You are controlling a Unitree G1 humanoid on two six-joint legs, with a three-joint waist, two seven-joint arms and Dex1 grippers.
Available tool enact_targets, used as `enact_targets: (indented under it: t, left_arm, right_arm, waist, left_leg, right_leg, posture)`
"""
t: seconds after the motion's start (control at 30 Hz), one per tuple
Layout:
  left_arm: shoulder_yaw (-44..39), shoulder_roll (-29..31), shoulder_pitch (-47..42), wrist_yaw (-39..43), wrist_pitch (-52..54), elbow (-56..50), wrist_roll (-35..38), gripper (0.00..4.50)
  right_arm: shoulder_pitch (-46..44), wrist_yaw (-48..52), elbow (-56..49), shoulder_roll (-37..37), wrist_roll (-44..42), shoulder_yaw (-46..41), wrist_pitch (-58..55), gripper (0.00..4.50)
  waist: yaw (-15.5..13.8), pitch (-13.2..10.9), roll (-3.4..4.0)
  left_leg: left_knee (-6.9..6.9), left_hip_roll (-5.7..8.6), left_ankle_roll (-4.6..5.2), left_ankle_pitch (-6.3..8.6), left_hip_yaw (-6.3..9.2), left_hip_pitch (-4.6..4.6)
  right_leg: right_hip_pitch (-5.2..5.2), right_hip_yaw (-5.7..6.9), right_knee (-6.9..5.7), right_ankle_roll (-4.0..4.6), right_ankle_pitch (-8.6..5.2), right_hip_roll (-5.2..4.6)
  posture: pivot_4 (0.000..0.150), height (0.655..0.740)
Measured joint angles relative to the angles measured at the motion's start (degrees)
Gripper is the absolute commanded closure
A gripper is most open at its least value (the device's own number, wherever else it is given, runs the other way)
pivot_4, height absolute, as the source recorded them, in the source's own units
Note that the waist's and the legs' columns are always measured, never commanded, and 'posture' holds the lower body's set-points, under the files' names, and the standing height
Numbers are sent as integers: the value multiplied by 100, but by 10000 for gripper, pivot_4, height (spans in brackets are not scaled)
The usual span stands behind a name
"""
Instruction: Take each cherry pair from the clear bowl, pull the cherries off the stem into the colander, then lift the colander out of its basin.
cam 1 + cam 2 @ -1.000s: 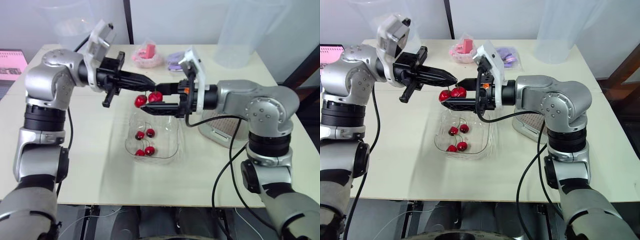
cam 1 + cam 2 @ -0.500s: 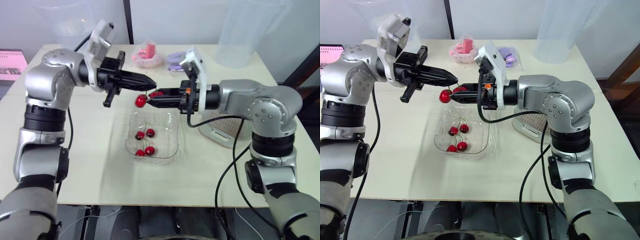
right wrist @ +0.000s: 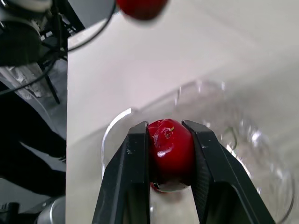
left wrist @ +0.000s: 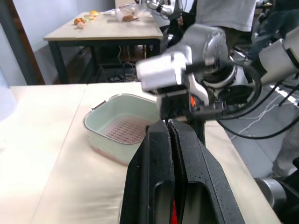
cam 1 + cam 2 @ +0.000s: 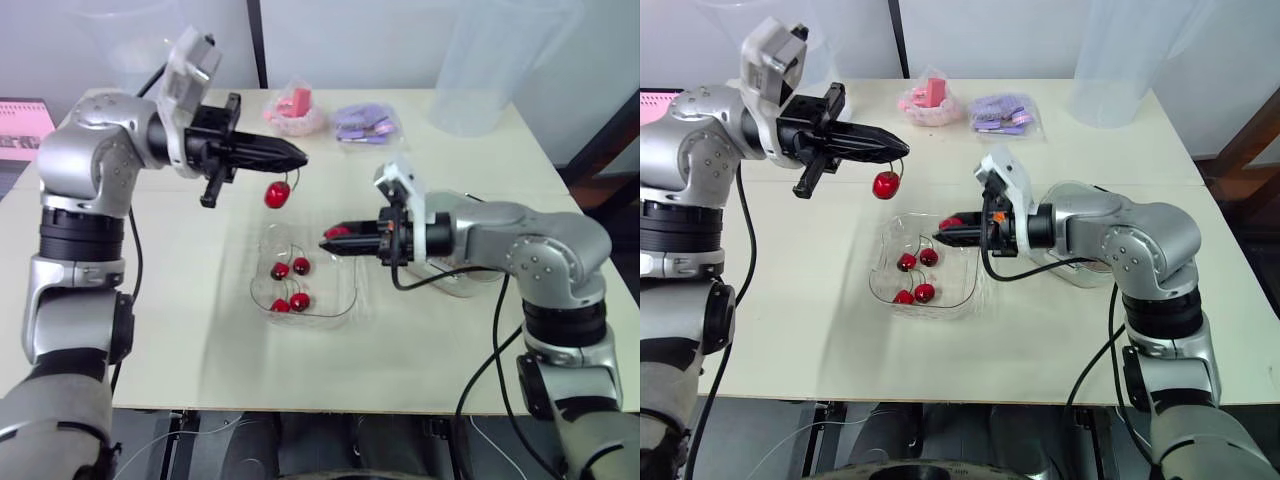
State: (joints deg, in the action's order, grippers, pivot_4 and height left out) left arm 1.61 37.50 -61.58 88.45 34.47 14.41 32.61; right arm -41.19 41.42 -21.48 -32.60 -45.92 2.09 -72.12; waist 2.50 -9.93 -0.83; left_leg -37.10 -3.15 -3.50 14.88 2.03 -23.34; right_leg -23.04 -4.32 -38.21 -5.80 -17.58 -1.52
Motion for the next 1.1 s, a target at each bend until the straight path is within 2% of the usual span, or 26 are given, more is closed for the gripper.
enact_targets:
  t: [0.13, 0.23, 0.33, 0.47, 0.53, 0.57, 0.73, 0.93, 1.1]
  left_arm:
    - [-12, -18, 1, -14, 0, -18, 22, 45000]
    - [-20, -36, 8, -25, -1, -83, 44, 45000]
    - [-30, -52, 15, -61, -2, -111, 51, 45000]
    - [-29, -142, 30, -82, -11, -116, 53, 45000]
    - [-28, -169, 30, -81, -14, -116, 53, 45000]
    - [-28, -182, 30, -81, -16, -116, 53, 45000]
    - [-28, -193, 31, -81, -18, -116, 52, 45000]
    - [-29, -191, 31, -87, -12, -117, 53, 45000]
    - [-27, -214, 31, -89, -7, -132, 56, 45000]
  right_arm:
    - [28, -97, -9, -295, 32, -240, 63, 38600]
    - [112, -62, 105, -893, 182, -690, 370, 38600]
    - [409, -20, 480, -1539, 545, -1075, 808, 38600]
    - [1026, 75, 1215, -2040, 1200, -1027, 1397, 38600]
    - [1165, 126, 1440, -2077, 1398, -935, 1601, 28746]
    - [1200, 165, 1540, -2080, 1496, -896, 1725, 25886]
    - [1406, 309, 1849, -2170, 1853, -794, 2137, 402]
    - [1389, 584, 1504, -2200, 1621, -961, 2059, 402]
    - [731, 713, 561, -1817, 680, -1128, 1525, 402]
  waist:
    - [-4, 0, 0]
    - [-54, -1, 0]
    - [-88, 0, -1]
    - [-129, -1, 0]
    - [-107, -1, 0]
    - [-96, -1, 0]
    - [-121, -1, 0]
    - [-139, -1, 0]
    - [-110, -1, 1]
  left_leg:
    - [0, 0, 0, 0, 0, 0]
    - [0, 2, 0, 0, 0, -4]
    - [1, 3, 6, 3, -3, -4]
    - [0, 2, 6, 4, -6, -1]
    - [0, 2, 6, 3, -10, 1]
    - [0, 2, 6, 3, -10, 2]
    - [0, 2, 6, 3, -10, 0]
    - [-1, 2, 6, 3, -9, 0]
    - [-1, 0, 6, 3, -5, 4]
  right_leg:
    - [0, 0, 0, 0, 0, 0]
    - [1, 1, 8, -1, -1, -2]
    - [2, -1, 14, -1, -1, -3]
    - [-1, -6, 9, -1, -1, 0]
    - [-1, -11, 6, -1, -1, 2]
    - [-1, -11, 6, -1, 0, 2]
    - [-1, -11, 8, -2, 0, 1]
    - [-1, -10, 7, -2, 0, 1]
    - [1, -9, 2, -2, 0, 5]
  posture:
    - [1500, 7367]
    - [1500, 7367]
    - [1500, 7367]
    - [1500, 7367]
    - [1500, 7367]
    - [1500, 7367]
    - [1500, 7367]
    - [1500, 7367]
    - [1500, 7367]
